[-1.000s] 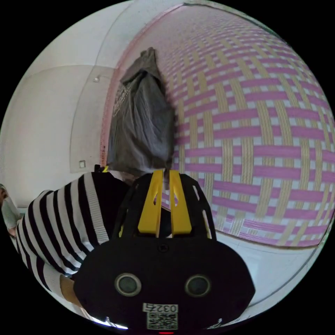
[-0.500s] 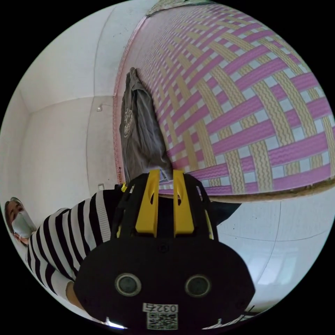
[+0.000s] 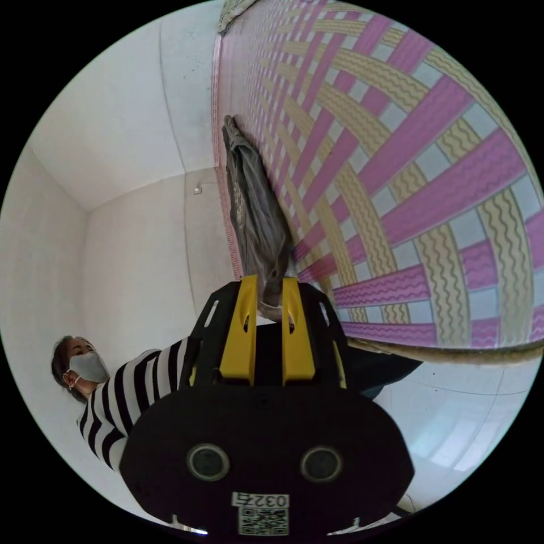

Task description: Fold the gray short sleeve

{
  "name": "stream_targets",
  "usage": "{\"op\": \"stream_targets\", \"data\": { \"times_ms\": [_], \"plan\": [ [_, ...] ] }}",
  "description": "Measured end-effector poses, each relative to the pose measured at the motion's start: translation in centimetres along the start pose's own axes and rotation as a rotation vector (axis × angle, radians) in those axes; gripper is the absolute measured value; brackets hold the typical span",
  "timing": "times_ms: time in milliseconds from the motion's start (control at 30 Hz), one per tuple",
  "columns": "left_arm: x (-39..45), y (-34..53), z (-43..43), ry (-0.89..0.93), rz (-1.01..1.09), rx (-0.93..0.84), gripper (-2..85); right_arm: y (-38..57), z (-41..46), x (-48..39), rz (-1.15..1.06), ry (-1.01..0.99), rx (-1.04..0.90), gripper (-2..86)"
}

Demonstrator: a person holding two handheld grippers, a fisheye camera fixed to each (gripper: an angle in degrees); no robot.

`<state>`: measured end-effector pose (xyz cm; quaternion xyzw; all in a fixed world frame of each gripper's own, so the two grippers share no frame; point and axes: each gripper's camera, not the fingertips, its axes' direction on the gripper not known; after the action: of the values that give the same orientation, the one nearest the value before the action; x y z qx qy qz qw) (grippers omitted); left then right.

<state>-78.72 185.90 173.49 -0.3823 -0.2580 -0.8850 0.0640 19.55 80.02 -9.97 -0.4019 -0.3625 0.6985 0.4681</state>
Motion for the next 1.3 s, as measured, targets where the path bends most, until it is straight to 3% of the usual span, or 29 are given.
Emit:
{"op": "stream_targets", "data": {
  "times_ms": [267,367,433,567,633,733,833,1000,1067,1133,1200,1233,1300],
  "plan": [
    [-2.4,3.4,2.2,-0.023,0.046,-0.115,0.0,3.5,3.4,-0.9,-0.039,0.059,0.005,0.0],
    [-1.1,4.8,0.1,0.248,0.165,0.049,-0.7,5.1,2.6,-4.2,-0.168,-0.106,0.073,-0.7],
    [2.7,5.6,-1.8,0.435,0.337,0.179,-0.8,6.3,1.1,-9.9,-0.344,-0.164,0.128,-0.9],
    [13.5,6.0,-3.4,0.633,0.633,0.264,-0.9,8.9,-0.7,-23.8,-0.711,-0.212,0.159,-1.0],
    [23.5,7.7,-5.0,0.740,0.874,0.294,-0.9,13.9,-2.1,-36.4,-1.074,-0.224,0.186,-1.0],
    [34.8,11.7,-7.6,0.874,1.202,0.319,-0.9,22.2,-4.9,-48.4,-1.489,-0.303,0.272,-1.0],
    [42.6,14.4,-9.0,0.690,1.354,0.398,-0.9,26.1,-6.5,-55.1,-1.625,-0.262,0.394,-1.0],
    [46.8,10.4,-8.0,0.592,1.263,0.386,-0.9,25.2,-4.9,-58.5,-1.713,-0.175,0.497,-1.0],
    [46.5,7.0,-6.3,0.419,1.138,0.411,-0.9,20.3,-2.3,-58.2,-1.591,-0.102,0.489,-1.0],
    [43.6,-1.1,-3.3,0.235,0.831,0.407,-0.9,7.8,4.0,-56.4,-1.226,0.121,0.348,-0.9],
    [40.2,-8.1,-2.2,0.303,0.567,0.370,-0.9,-1.8,8.4,-53.7,-0.916,0.280,0.274,-1.0],
    [39.4,-10.8,-2.1,0.420,0.494,0.376,-0.9,-4.8,9.7,-53.3,-0.869,0.212,0.249,-1.0],
    [43.6,-10.8,-2.4,0.389,0.639,0.438,-0.9,-4.1,10.9,-57.0,-0.999,0.175,0.309,-1.0]
  ]
}}
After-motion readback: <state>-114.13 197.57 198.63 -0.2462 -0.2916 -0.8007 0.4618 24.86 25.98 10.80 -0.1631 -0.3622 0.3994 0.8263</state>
